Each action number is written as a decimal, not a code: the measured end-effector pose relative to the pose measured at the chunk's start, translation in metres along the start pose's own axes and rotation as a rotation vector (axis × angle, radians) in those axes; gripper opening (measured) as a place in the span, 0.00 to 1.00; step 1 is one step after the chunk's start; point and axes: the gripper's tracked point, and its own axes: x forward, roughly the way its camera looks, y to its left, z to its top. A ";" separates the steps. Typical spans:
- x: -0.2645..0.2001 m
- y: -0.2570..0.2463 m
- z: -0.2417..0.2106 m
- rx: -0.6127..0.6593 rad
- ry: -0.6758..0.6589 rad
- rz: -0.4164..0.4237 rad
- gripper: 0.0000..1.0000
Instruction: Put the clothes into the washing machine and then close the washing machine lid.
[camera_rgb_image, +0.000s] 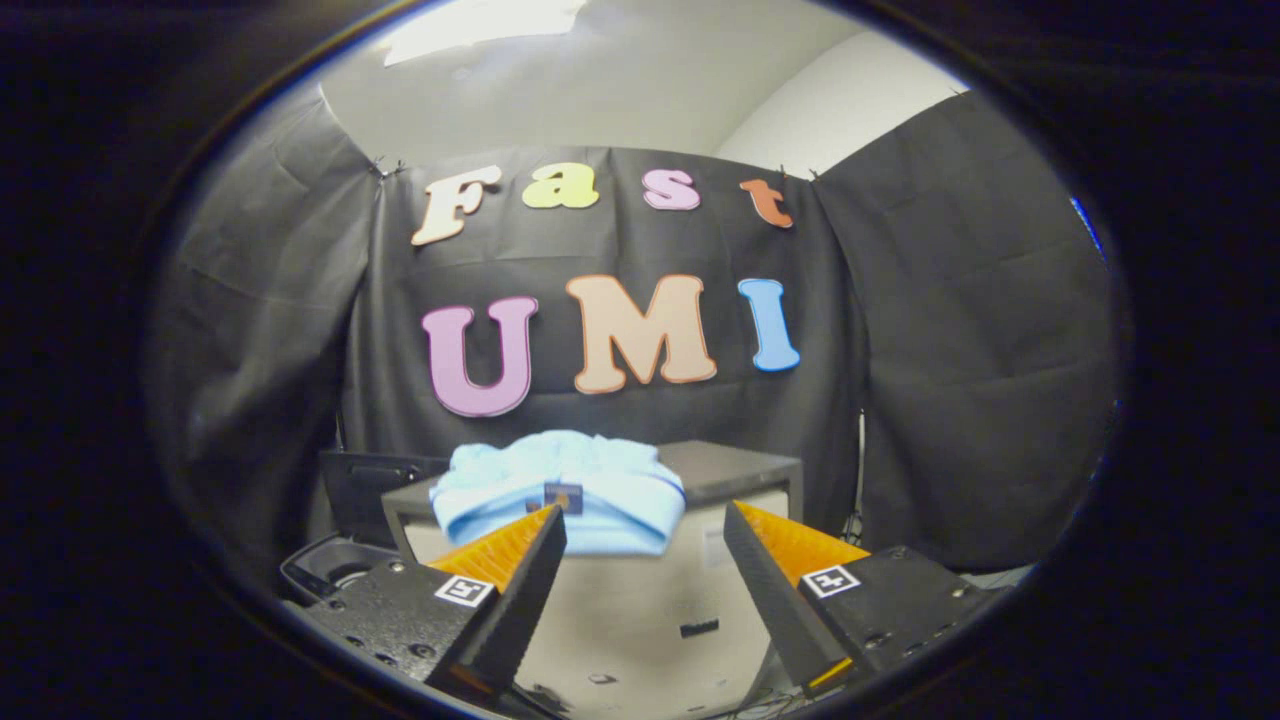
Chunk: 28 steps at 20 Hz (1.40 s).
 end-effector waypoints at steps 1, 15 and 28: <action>0.011 0.005 0.007 -0.009 0.000 0.007 0.96; 0.169 0.097 -0.020 -0.165 0.269 0.047 0.98; 0.171 0.095 -0.078 -0.131 0.445 0.032 0.82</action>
